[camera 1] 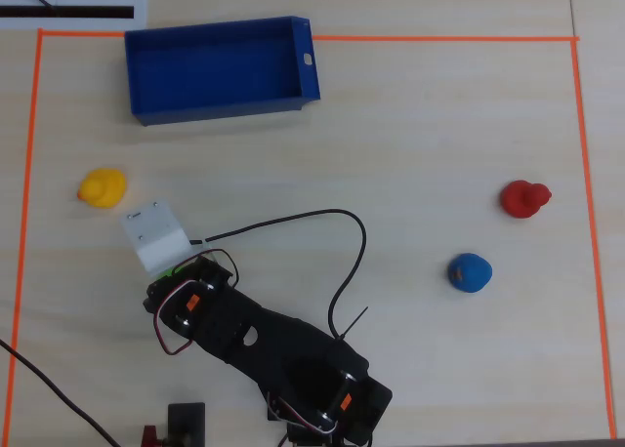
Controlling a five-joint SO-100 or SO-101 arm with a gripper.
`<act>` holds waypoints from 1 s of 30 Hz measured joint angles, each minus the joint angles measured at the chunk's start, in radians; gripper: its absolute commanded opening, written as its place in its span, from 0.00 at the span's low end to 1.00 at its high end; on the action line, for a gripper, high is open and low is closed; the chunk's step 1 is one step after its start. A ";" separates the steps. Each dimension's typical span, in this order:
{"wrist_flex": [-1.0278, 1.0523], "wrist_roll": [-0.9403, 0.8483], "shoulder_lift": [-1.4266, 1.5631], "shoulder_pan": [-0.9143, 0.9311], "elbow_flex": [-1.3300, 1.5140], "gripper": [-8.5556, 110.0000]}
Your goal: Grasp green duck and put it into box.
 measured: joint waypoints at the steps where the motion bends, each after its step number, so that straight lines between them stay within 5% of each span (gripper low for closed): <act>1: -0.009 0.005 -0.008 0.000 0.005 0.30; 11: -0.101 0.000 -0.044 0.017 0.034 0.29; 20: -0.120 -0.014 -0.097 0.032 0.058 0.22; 23: -0.120 -0.034 -0.100 0.026 0.060 0.07; 30: -0.120 -0.031 -0.100 0.034 0.043 0.07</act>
